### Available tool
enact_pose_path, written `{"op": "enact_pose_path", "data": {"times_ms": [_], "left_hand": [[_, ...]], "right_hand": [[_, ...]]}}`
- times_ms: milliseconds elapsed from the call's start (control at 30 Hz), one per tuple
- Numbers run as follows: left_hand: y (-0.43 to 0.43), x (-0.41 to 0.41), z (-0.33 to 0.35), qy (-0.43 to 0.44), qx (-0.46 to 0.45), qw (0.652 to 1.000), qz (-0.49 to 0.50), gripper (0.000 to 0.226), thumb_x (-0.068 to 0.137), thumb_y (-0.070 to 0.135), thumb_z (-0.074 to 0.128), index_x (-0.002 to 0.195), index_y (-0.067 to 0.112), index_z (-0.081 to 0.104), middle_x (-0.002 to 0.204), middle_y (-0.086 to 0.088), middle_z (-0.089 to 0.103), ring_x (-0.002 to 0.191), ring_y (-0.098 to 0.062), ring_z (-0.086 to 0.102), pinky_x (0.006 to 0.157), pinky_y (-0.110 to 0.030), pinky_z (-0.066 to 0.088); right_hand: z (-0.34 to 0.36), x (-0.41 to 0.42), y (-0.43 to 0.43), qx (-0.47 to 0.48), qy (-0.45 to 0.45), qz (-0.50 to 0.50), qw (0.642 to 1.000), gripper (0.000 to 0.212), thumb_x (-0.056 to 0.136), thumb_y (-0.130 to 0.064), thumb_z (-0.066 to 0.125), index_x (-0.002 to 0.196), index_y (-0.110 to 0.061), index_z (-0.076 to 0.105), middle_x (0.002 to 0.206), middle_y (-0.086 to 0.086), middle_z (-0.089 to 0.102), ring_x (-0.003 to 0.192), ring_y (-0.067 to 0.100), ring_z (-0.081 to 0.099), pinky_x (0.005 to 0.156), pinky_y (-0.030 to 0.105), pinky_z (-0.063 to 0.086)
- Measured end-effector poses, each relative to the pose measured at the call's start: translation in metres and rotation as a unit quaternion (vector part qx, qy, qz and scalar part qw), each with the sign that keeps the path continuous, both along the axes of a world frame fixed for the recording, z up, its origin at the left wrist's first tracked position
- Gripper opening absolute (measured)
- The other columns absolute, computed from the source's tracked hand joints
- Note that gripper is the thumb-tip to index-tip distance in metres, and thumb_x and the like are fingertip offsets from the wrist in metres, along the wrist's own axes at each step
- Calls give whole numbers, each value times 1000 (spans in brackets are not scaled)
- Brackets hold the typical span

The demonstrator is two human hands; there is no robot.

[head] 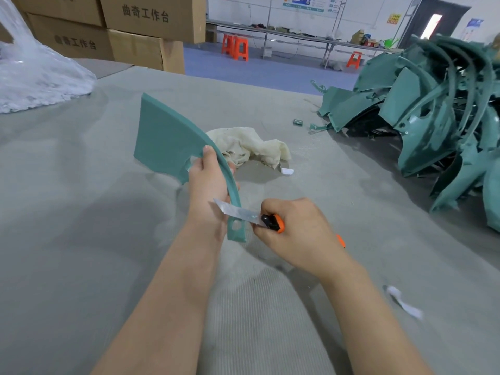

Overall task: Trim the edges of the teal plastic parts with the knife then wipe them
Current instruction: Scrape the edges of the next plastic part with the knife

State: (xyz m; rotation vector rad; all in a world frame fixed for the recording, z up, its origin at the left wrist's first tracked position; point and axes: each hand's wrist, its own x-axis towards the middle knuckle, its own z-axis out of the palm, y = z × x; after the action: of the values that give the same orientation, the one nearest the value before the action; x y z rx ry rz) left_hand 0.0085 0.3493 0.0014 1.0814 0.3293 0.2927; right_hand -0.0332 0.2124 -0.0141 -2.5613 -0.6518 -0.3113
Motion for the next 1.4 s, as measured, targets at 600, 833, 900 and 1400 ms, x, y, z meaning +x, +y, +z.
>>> {"op": "enact_pose_path", "data": {"times_ms": [600,833,900,1400], "left_hand": [[-14,-6,3,-16,13,1000,-20,34,102,29,37,70,18,42,59,0,43,42,-7,37,38,-14,30],[-20,-16,5,-55,12,997,-58,34,103,25,36,71,15,40,62,-1,38,43,-6,37,46,-19,33],[-22,-18,5,-60,28,995,-70,35,103,24,36,69,15,38,61,-2,37,41,-5,36,44,-16,33],[-31,-23,7,-35,6,995,-95,38,97,18,47,60,20,42,57,4,31,53,-8,32,51,-24,27]], "right_hand": [[-1,4,-4,38,-18,-42,998,38,83,-31,61,58,-24,33,50,-5,36,61,25,41,59,37,40],[-1,6,-5,48,-15,-67,996,37,84,-33,60,60,-21,35,51,-4,39,59,23,41,55,34,34],[-1,8,-7,55,-15,-80,995,40,85,-33,62,59,-22,34,51,-4,38,58,21,37,53,33,29],[-1,12,-13,77,-23,-95,992,42,83,-27,65,56,-25,32,47,-5,34,49,13,33,48,29,25]]}}
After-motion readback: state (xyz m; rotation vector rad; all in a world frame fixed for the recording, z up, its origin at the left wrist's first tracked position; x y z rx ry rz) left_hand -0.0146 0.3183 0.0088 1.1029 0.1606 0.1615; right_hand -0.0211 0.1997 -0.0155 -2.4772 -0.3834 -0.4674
